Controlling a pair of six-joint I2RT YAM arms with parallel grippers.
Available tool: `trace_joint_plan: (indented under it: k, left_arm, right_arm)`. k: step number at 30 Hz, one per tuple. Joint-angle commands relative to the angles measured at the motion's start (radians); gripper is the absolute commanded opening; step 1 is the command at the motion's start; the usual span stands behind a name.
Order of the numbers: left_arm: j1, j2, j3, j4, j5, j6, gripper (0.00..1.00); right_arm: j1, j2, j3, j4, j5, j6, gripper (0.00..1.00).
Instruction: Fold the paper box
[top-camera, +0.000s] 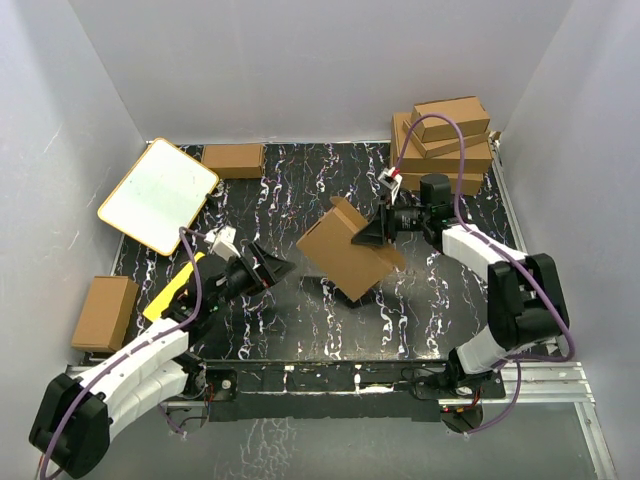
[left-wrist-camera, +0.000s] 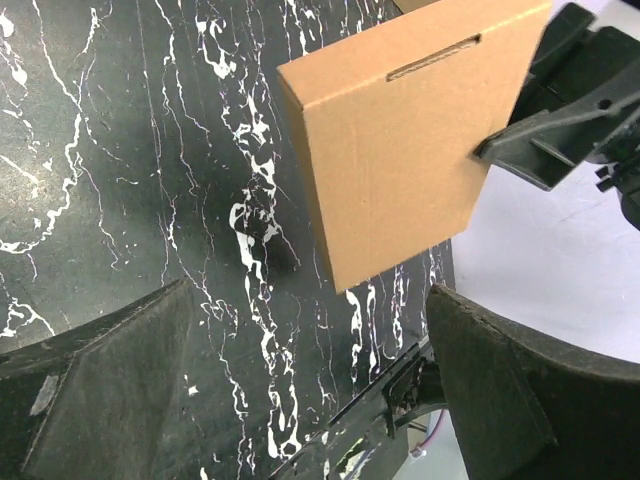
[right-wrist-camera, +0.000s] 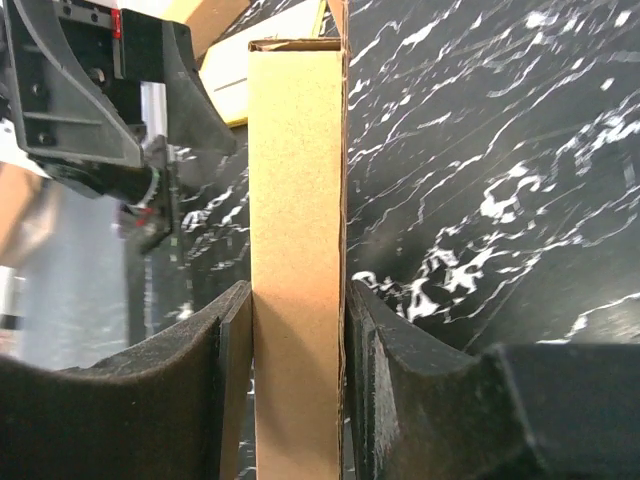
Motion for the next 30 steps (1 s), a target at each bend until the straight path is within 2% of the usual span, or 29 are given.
trace_joint_plan:
  k: [1,8,13,17,20,25,30]
  left_arm:
    - [0.006,0.008,-0.028,0.108,0.029,0.008,0.97]
    - [0.004,0.151,-0.067,0.246,0.076,-0.136,0.94]
    - [-0.002,0.271,-0.059,0.311,0.085,-0.198,0.92]
    - [-0.008,0.334,-0.030,0.292,0.086,-0.211,0.91]
    - [-0.009,0.351,-0.007,0.257,0.087,-0.215,0.91]
    - [-0.011,0.319,0.013,0.177,0.062,-0.215,0.91]
    - [-0.020,0.304,0.041,0.131,0.048,-0.209,0.89]
  right_arm:
    - [-0.006,0.059,-0.011,0.166,-0.087,0.294,0.41]
    - [-0.012,0.162,-0.072,0.193,0.008,0.350,0.40]
    - [-0.011,0.221,-0.073,0.130,0.091,0.295,0.46]
    - [-0.012,0.268,-0.021,-0.043,0.185,0.117,0.65]
    - [-0.020,0.245,0.008,-0.139,0.270,-0.050,0.76]
    - [-0.082,0.133,0.046,-0.231,0.347,-0.222,0.87]
    - [-0.097,0.017,0.038,-0.296,0.364,-0.425,0.86]
